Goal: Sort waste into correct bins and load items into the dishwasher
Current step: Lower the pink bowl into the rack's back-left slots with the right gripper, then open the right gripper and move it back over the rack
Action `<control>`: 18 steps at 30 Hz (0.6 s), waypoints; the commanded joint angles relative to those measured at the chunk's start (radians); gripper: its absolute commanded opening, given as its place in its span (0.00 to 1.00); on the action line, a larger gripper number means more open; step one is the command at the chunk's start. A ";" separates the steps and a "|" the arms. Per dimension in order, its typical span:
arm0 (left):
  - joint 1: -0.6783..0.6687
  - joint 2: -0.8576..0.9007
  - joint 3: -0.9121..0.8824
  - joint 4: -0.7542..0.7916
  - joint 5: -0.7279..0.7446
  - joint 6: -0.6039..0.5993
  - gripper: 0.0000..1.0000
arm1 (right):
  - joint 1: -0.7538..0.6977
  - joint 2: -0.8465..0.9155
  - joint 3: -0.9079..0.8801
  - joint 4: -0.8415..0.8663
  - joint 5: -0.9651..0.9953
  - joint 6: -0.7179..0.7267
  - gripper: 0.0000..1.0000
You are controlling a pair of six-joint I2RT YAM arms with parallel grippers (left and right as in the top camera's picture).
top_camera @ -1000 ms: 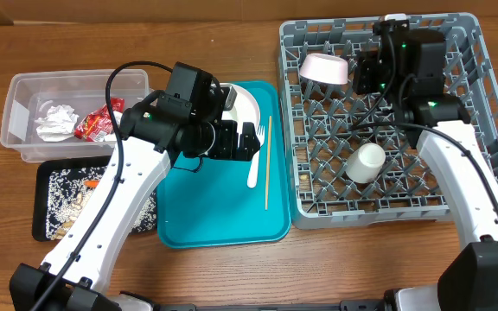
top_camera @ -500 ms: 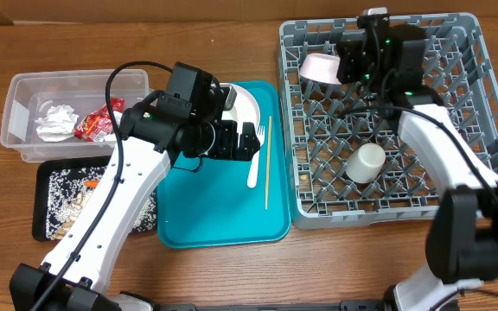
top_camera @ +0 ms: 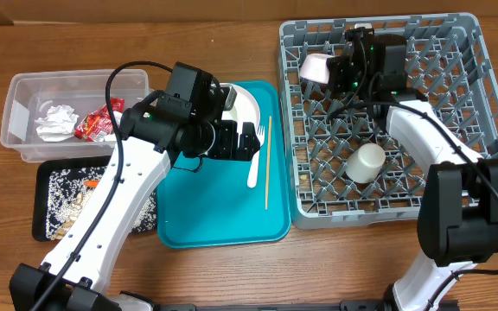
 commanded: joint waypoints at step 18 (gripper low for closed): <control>0.000 -0.025 0.026 0.004 -0.004 0.011 1.00 | 0.005 -0.118 0.016 0.035 0.064 0.013 0.04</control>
